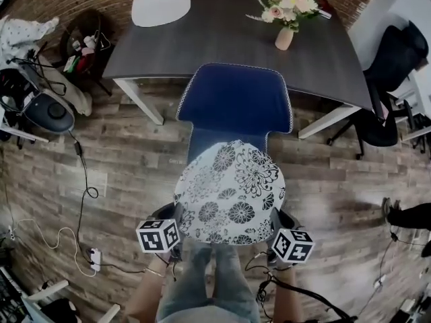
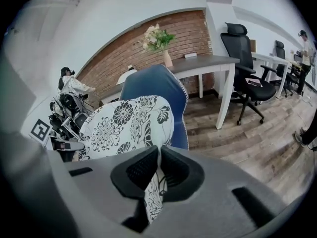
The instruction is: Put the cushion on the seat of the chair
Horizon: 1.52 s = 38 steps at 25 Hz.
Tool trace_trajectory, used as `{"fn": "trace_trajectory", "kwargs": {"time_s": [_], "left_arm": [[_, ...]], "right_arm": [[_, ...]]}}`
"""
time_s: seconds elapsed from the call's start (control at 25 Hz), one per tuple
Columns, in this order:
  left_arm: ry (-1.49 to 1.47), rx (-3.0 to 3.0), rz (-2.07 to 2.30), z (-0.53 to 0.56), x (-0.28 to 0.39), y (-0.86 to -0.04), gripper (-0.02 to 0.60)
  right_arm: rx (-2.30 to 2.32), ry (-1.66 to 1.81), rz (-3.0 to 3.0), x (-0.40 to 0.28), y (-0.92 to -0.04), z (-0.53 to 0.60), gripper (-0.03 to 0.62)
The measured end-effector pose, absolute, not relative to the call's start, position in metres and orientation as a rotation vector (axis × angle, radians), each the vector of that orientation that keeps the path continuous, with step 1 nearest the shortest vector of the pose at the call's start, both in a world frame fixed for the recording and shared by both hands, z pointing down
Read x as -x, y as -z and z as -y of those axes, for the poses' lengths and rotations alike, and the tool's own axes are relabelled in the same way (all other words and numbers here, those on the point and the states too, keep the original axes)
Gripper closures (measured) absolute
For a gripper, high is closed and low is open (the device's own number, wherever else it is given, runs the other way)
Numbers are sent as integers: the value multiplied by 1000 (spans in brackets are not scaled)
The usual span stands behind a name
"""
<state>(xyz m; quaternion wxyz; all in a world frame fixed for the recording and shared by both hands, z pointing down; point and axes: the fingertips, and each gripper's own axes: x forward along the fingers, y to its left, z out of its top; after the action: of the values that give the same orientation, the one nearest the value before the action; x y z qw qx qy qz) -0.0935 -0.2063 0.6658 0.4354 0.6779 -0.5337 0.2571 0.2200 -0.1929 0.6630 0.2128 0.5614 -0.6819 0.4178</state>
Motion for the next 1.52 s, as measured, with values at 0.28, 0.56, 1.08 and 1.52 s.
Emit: {"fn": "trace_trajectory", "kwargs": {"time_s": [0.28,0.56,1.08,1.52], "left_arm": [[-687,-1586,1236,212,94,-663,561],[-737,-1592,1195,215,93,-679,561],[-700,-1606,1220,232,103,-711,561],[-639,-1624,1234,231,108,-724,561]], "right_arm": [[-1481,-1198,1773,-220,-649,207,572],[-1447,-1220,1730,-218,-664,209,572],[-1473,-1207,1755,-216,-693,217,572],[-1519,-1186,1786,-217,-700,205,572]]}}
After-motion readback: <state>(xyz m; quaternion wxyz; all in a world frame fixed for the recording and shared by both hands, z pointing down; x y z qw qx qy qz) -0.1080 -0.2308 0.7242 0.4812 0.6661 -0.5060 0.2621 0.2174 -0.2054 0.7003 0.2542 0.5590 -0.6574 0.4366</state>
